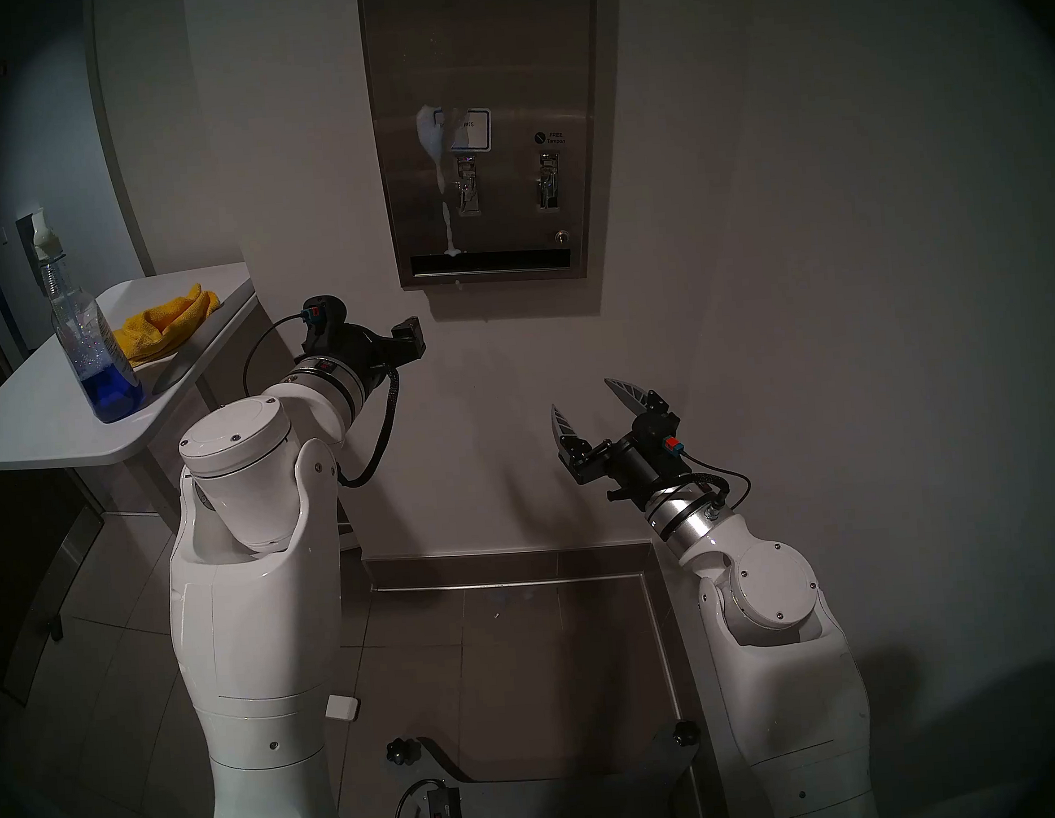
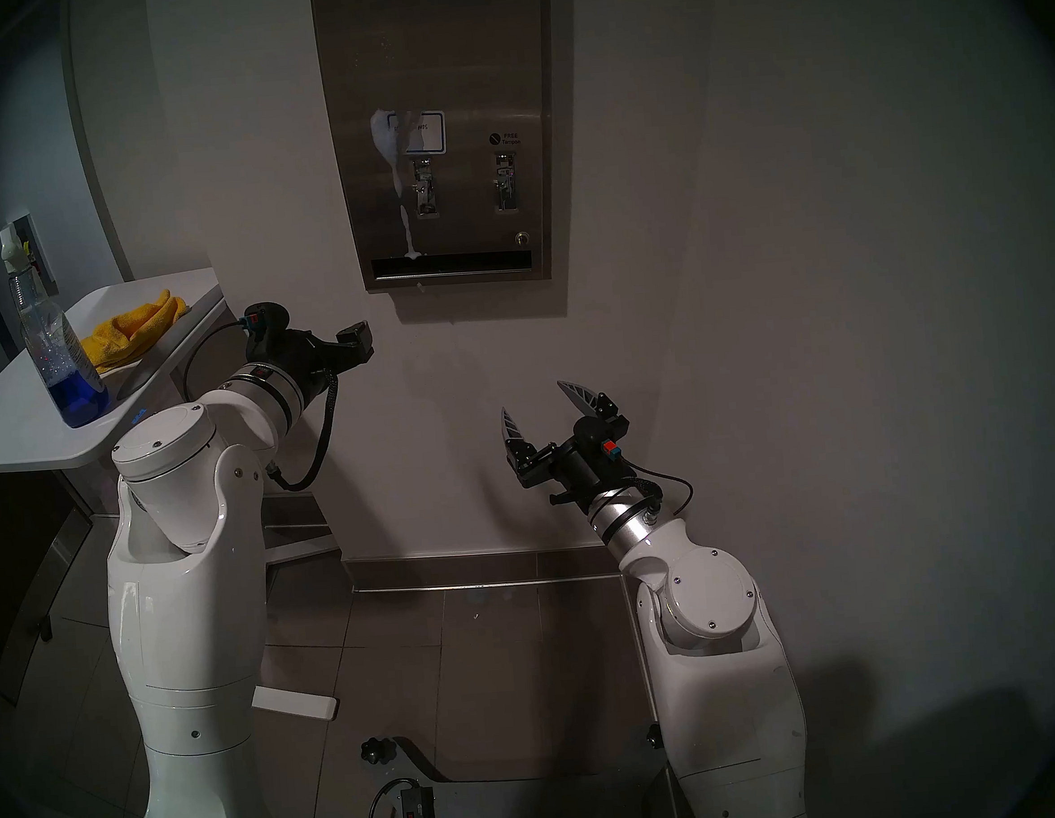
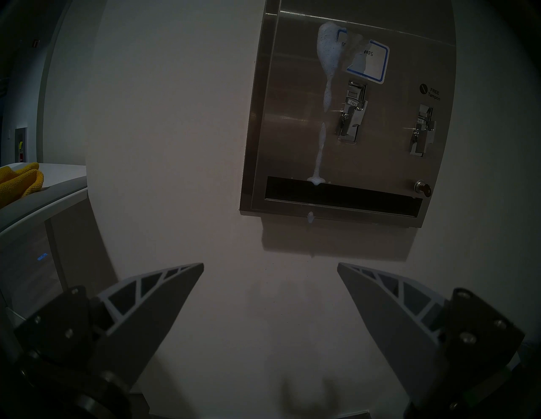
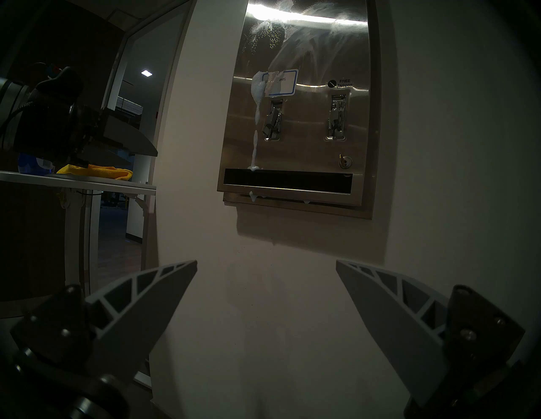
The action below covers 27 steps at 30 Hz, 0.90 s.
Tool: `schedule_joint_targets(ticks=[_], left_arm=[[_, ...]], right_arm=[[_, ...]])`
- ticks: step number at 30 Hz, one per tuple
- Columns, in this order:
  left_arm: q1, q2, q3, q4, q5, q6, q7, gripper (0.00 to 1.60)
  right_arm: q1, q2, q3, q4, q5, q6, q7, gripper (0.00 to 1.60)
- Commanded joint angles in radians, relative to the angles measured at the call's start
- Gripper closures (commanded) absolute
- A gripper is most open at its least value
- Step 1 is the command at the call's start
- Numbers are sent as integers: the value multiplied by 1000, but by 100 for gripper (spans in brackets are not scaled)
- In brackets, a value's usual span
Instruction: Pick up the cloth and wipe the surface
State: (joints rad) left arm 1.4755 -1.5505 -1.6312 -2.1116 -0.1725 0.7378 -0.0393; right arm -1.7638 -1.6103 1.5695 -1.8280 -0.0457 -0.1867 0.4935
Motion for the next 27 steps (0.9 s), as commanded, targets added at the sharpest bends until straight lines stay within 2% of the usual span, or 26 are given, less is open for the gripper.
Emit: schedule_joint_targets(ticks=[1, 6, 8, 10, 13, 19, 22, 23, 26, 27], left_arm=[[-30, -4, -4, -26, -3, -6, 3, 0], [-83, 1, -20, 1, 25, -31, 39, 0], [-131, 16, -41, 16, 39, -47, 58, 0], [-114, 26, -45, 2, 42, -63, 61, 0], [-158, 46, -67, 9, 56, -80, 83, 0], [-187, 88, -89, 7, 99, -115, 134, 0], [-225, 103, -106, 36, 116, -122, 162, 0], [-214, 113, -115, 36, 116, -133, 172, 0], [-268, 125, -135, 87, 125, -132, 196, 0], [-232, 143, -141, 76, 120, -153, 198, 0]], right_arm=[[16, 2, 1, -32, 1, -4, 1, 0], [16, 2, 1, -30, 1, -5, 1, 0], [17, 1, 1, -28, 2, -6, 0, 0], [17, 1, 1, -28, 2, -6, 0, 0], [17, 1, 0, -26, 2, -7, 0, 0], [18, 1, 0, -24, 2, -8, -1, 0], [18, 2, 0, -23, 2, -8, -1, 0], [18, 1, 0, -23, 2, -8, -1, 0], [18, 2, 0, -23, 3, -8, -2, 0], [18, 1, 0, -23, 2, -8, -2, 0]])
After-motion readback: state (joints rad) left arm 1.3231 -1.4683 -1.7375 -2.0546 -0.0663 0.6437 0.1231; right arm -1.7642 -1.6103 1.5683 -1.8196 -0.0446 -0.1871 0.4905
